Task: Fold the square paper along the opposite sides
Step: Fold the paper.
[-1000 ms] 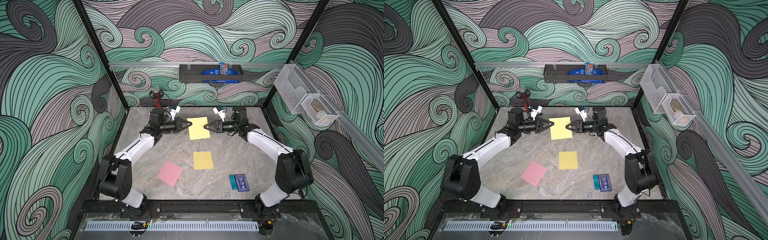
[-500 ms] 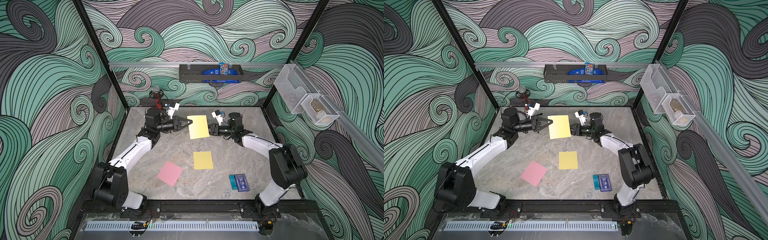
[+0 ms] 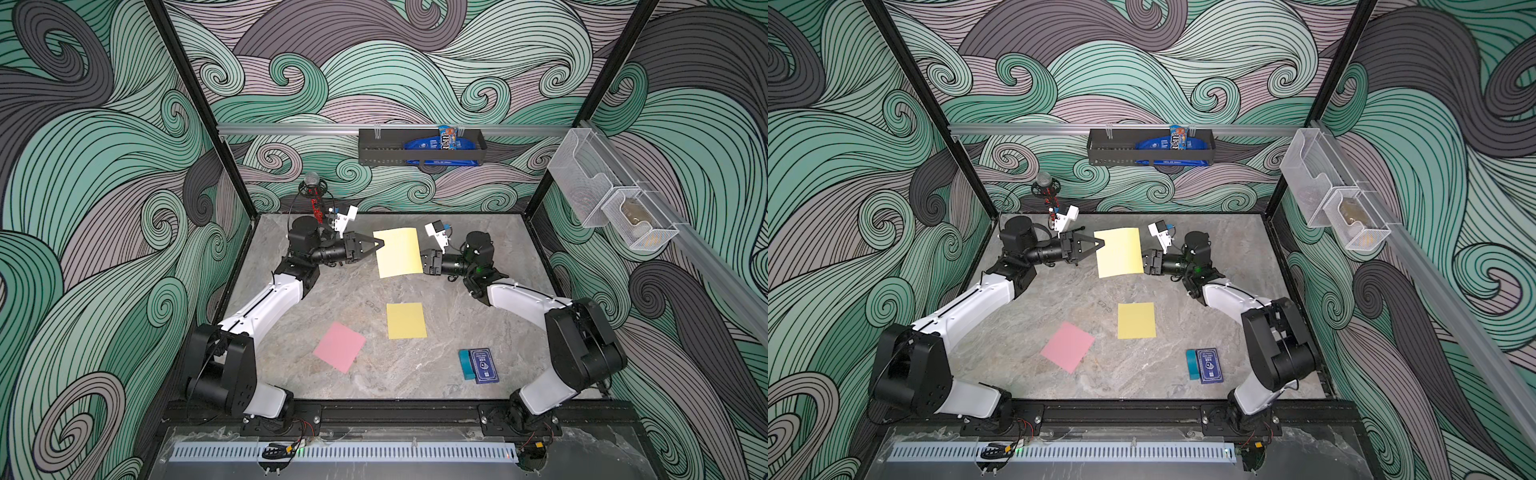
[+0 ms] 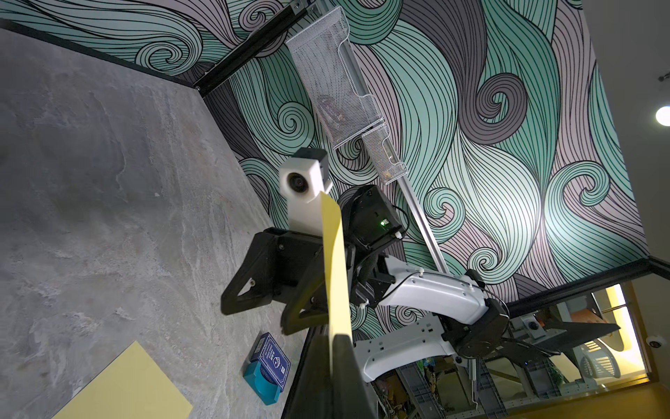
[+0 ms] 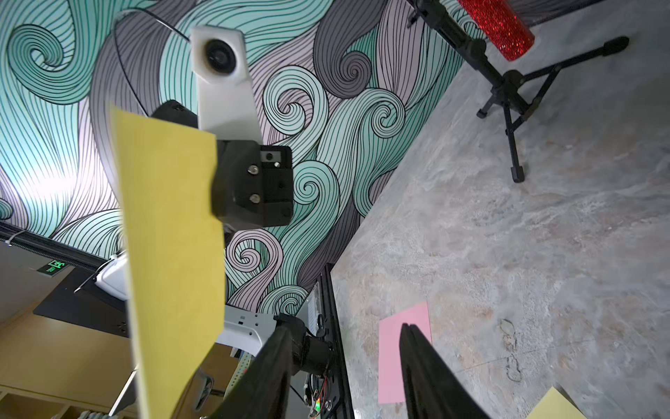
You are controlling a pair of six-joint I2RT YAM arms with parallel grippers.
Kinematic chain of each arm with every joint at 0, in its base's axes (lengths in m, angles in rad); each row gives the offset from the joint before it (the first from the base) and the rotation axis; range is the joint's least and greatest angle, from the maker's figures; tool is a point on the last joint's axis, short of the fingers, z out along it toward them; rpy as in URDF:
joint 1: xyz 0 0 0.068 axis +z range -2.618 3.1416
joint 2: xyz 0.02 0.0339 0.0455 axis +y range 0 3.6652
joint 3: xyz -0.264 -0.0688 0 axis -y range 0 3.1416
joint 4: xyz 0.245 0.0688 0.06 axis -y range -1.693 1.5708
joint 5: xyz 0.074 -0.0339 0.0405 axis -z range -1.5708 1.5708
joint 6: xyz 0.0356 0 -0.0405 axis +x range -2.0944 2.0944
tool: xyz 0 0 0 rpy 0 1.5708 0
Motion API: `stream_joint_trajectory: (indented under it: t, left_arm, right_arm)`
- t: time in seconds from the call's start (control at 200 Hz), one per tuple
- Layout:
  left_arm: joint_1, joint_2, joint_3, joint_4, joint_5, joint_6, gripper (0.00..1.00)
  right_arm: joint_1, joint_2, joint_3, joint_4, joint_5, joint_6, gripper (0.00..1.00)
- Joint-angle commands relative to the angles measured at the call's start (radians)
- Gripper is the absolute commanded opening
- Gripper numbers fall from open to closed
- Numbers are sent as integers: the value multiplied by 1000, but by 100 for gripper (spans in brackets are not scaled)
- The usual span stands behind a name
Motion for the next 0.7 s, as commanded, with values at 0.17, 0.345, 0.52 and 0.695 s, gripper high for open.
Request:
stream_joint_trajectory:
  t: [0.17, 0.345, 0.52, 0.695]
  left_arm:
    - [12, 1, 3, 8, 11, 39, 0]
    - [12, 5, 8, 5, 12, 42, 0]
    - [12, -1, 4, -17, 6, 64, 0]
    - [13, -9, 4, -22, 9, 81, 0]
  right_arm:
    - [-24, -107, -19, 25, -13, 36, 52]
    - [5, -134, -34, 69, -6, 80, 54]
    - [29, -146, -38, 124, 1, 125, 69]
    - [21, -144, -33, 90, 16, 109, 75]
